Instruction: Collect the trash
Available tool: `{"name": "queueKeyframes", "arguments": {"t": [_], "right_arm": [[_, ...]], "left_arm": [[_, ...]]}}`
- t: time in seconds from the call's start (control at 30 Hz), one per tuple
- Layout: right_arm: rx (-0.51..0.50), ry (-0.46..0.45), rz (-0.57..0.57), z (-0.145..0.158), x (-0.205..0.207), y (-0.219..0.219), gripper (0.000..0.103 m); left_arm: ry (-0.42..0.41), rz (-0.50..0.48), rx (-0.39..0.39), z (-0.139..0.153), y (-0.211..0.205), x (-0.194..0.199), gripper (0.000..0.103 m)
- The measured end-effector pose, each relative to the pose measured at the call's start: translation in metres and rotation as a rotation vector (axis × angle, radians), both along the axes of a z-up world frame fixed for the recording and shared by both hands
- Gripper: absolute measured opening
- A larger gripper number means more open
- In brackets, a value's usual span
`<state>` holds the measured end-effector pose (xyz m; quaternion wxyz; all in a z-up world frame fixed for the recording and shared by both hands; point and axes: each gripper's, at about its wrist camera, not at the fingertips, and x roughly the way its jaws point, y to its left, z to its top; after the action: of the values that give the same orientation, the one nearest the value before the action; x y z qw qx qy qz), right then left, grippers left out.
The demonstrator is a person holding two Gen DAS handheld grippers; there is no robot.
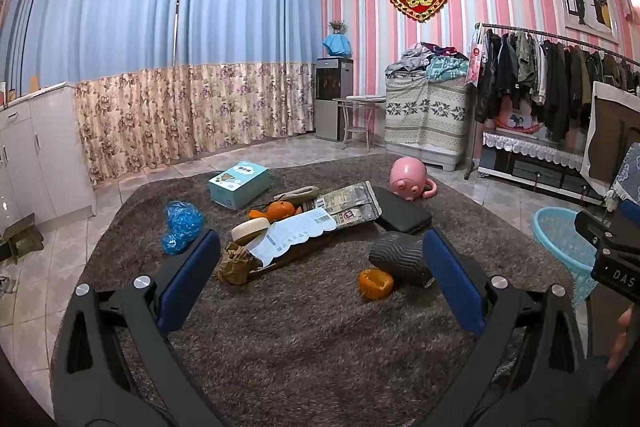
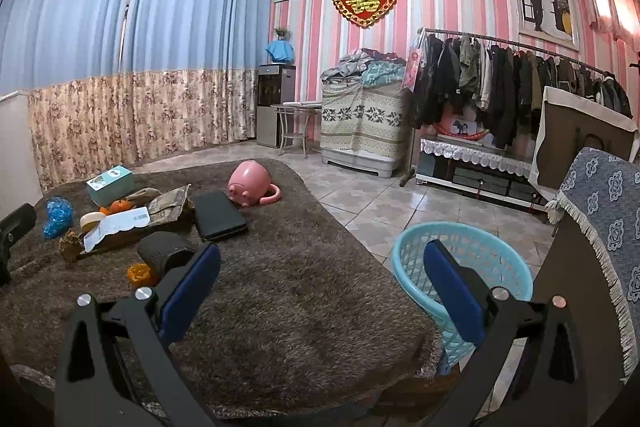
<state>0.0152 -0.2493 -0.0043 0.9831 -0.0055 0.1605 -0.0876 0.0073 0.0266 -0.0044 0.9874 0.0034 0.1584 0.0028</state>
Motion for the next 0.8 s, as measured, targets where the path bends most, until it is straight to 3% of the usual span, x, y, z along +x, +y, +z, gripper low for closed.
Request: {"name": "queueKeyframes", "arguments": {"t": [0.8], "right_arm": [[-0.006,0.002,0.014,-0.0005,0.0024,0.0017,0.099]], "left_arm": [[0.011,0.001,-0.004,-0.0031,0.0013,0.0003,0.098]]}}
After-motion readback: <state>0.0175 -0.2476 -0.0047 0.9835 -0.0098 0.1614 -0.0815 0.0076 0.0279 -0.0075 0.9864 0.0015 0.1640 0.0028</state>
